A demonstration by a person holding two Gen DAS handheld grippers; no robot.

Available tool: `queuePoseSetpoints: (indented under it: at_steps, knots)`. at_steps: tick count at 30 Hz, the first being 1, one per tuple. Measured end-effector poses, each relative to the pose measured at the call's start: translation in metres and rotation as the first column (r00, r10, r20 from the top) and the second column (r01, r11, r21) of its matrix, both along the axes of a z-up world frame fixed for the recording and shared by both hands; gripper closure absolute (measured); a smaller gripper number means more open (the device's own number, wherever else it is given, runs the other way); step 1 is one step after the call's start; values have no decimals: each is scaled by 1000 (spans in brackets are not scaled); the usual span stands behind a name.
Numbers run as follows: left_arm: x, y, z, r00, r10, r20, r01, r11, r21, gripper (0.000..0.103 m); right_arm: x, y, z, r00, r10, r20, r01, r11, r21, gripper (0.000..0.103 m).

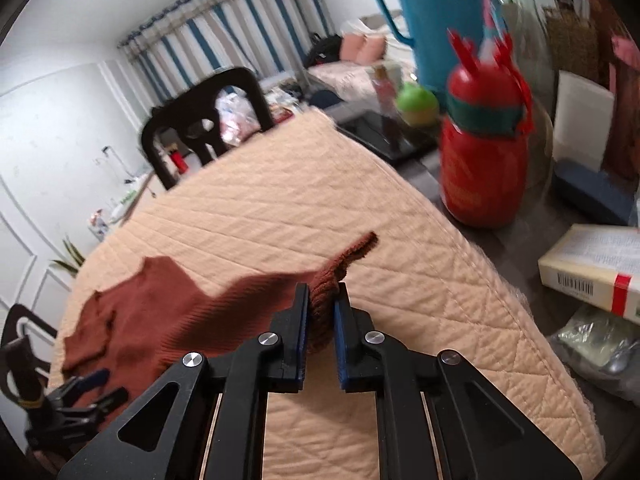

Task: Fold small clothes
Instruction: 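Fold the held sleeve across the body with the right tool, then release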

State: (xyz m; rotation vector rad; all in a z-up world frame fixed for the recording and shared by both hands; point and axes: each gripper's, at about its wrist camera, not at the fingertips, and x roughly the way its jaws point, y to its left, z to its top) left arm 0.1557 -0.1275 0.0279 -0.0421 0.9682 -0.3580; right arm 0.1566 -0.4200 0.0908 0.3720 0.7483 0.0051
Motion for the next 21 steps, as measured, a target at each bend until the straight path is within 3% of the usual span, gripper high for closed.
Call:
queuePoseSetpoints:
  at_steps: [11, 21]
  knots:
    - [-5, 4, 2, 1000, -17, -24, 17, 999, -30, 10, -1, 81, 59, 963, 218, 157, -216, 976, -35, 92]
    - [-17, 35, 7, 998, -17, -62, 11, 995, -97, 10, 22, 150, 59, 916, 368, 161, -364, 930, -52, 92]
